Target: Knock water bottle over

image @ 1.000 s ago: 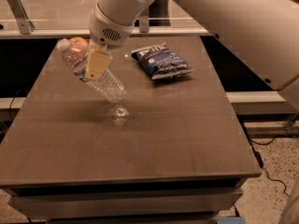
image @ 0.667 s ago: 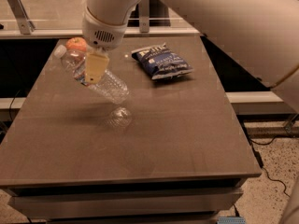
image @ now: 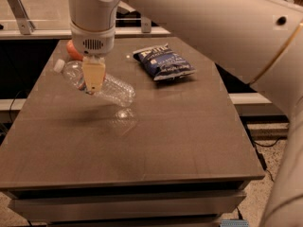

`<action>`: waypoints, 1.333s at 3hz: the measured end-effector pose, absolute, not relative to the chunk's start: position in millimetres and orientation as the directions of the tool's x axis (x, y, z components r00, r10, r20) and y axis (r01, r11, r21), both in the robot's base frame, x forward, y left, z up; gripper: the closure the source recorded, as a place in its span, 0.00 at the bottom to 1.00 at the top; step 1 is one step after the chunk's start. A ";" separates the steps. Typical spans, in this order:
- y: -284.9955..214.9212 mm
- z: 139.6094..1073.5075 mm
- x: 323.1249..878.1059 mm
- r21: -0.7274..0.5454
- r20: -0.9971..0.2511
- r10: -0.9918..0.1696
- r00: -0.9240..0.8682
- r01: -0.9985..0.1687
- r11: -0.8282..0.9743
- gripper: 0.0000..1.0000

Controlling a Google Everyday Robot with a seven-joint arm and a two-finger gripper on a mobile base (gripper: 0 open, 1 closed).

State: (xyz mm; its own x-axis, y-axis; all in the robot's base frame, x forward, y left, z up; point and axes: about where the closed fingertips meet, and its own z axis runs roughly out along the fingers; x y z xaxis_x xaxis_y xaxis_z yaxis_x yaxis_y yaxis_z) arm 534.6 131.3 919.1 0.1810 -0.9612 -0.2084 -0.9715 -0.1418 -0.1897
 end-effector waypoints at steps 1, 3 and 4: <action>132.5 908.9 535.3 -0.188 -0.127 -0.974 0.186 -0.969 -0.161 1.00; 133.2 892.1 536.2 -0.180 -0.016 -0.983 0.183 -0.968 -0.177 1.00; 133.9 888.8 535.9 -0.175 -0.012 -0.984 0.180 -0.969 -0.175 1.00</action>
Offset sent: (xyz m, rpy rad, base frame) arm 0.0005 -0.0023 -0.0300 -0.2656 -0.0219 -0.0028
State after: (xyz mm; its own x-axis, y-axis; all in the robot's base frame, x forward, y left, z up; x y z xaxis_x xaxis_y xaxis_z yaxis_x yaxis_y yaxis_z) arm 535.9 133.9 888.8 0.1804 -0.9835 -0.0124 -0.9689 -0.1755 -0.1747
